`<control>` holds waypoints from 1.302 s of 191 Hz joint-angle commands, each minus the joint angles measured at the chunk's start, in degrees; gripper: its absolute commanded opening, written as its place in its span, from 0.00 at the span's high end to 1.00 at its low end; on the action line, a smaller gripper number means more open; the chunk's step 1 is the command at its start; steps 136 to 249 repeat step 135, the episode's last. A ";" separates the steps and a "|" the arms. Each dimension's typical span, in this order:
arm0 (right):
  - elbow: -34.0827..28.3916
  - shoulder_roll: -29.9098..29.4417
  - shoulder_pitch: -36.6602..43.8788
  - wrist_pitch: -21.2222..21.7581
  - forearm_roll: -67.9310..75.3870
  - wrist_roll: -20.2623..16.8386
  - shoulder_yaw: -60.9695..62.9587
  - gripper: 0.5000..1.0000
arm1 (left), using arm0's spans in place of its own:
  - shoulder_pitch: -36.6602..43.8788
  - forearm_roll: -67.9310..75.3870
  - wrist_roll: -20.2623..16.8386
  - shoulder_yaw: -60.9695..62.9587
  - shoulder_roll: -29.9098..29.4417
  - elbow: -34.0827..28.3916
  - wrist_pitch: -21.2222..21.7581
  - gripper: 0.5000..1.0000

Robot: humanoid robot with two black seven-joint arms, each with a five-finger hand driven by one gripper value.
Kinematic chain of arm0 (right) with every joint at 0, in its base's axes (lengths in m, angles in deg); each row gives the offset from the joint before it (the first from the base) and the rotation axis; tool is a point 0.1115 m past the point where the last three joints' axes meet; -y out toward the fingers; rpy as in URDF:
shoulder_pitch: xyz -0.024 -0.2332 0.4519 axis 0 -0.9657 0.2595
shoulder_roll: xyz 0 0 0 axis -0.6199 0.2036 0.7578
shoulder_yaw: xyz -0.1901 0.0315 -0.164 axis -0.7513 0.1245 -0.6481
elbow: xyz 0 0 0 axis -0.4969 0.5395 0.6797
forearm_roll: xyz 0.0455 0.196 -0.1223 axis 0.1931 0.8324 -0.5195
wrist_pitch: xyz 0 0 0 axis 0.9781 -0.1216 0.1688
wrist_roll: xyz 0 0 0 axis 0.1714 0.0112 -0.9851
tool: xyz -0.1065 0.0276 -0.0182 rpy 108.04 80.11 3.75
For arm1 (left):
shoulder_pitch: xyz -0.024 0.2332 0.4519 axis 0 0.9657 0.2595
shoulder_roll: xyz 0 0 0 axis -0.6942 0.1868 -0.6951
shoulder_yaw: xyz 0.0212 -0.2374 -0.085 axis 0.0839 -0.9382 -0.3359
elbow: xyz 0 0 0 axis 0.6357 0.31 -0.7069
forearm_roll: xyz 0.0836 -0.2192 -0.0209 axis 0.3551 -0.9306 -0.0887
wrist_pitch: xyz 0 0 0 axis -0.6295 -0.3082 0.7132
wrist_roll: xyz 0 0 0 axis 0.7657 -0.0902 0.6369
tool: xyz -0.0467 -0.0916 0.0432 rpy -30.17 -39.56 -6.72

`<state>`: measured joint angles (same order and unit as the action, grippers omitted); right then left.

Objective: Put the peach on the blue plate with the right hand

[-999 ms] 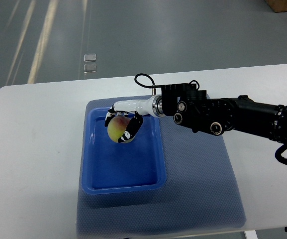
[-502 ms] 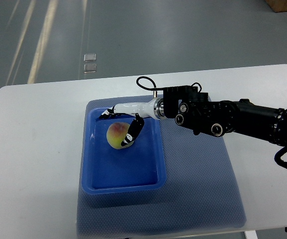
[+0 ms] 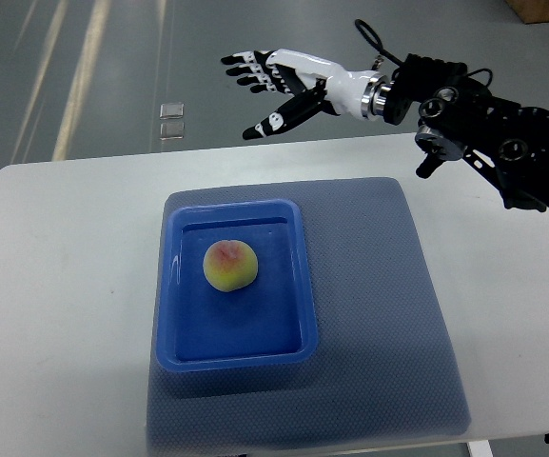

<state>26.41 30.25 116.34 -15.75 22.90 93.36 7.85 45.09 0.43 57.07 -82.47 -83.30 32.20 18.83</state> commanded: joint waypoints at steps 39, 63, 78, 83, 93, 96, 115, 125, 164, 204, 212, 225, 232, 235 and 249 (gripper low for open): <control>1.60 -0.13 -17.54 -0.94 12.98 0.08 22.29 0.14 | -0.02 0.00 -0.01 0.07 0.00 0.02 -0.09 0.00; 3.79 -2.50 -22.64 -1.21 21.24 0.17 28.61 0.14 | -0.02 0.00 -0.01 0.07 0.00 0.02 -0.09 0.00; 4.85 -3.29 -23.87 -1.03 23.88 0.17 29.76 0.14 | -0.02 0.00 -0.01 0.07 0.00 0.11 -0.09 0.00; 5.64 -4.35 -25.19 -0.94 26.78 0.78 30.37 0.14 | -0.02 0.00 -0.01 0.07 0.00 0.11 -0.09 0.00; 6.08 -4.88 -26.51 -0.59 29.68 2.72 30.73 0.14 | -0.02 0.00 -0.01 0.16 0.00 0.11 -0.09 0.00; 6.25 -5.05 -26.86 -0.51 30.73 3.68 30.73 0.14 | -0.02 0.00 -0.01 0.16 0.00 0.11 -0.09 0.00; 6.52 -5.40 -28.00 -0.50 34.25 8.07 30.73 0.14 | -0.02 0.00 -0.01 0.16 0.00 0.11 -0.09 0.00; 6.52 -5.40 -28.18 -0.42 34.60 8.96 30.73 0.14 | -0.02 0.00 -0.01 0.16 0.00 0.11 -0.09 0.00; 6.61 -5.84 -28.27 -0.50 34.96 10.89 30.73 0.14 | -0.02 0.09 -0.01 0.07 0.00 0.11 -0.09 0.00; 6.61 -5.84 -28.27 -0.50 34.96 10.89 30.73 0.14 | -0.02 0.09 -0.01 0.07 0.00 0.11 -0.09 0.00; 6.61 -5.84 -28.27 -0.50 34.96 10.89 30.73 0.14 | -0.02 0.09 -0.01 0.07 0.00 0.11 -0.09 0.00; 6.61 -5.84 -28.27 -0.50 34.96 10.89 30.73 0.14 | -0.02 0.09 -0.01 0.07 0.00 0.11 -0.09 0.00; 6.61 -5.84 -28.27 -0.50 34.96 10.89 30.73 0.14 | -0.02 0.09 -0.01 0.07 0.00 0.11 -0.09 0.00; 6.61 -5.84 -28.27 -0.50 34.96 10.89 30.73 0.14 | -0.02 0.09 -0.01 0.07 0.00 0.11 -0.09 0.00; 6.61 -5.84 -28.27 -0.50 34.96 10.89 30.73 0.14 | -0.02 0.09 -0.01 0.07 0.00 0.11 -0.09 0.00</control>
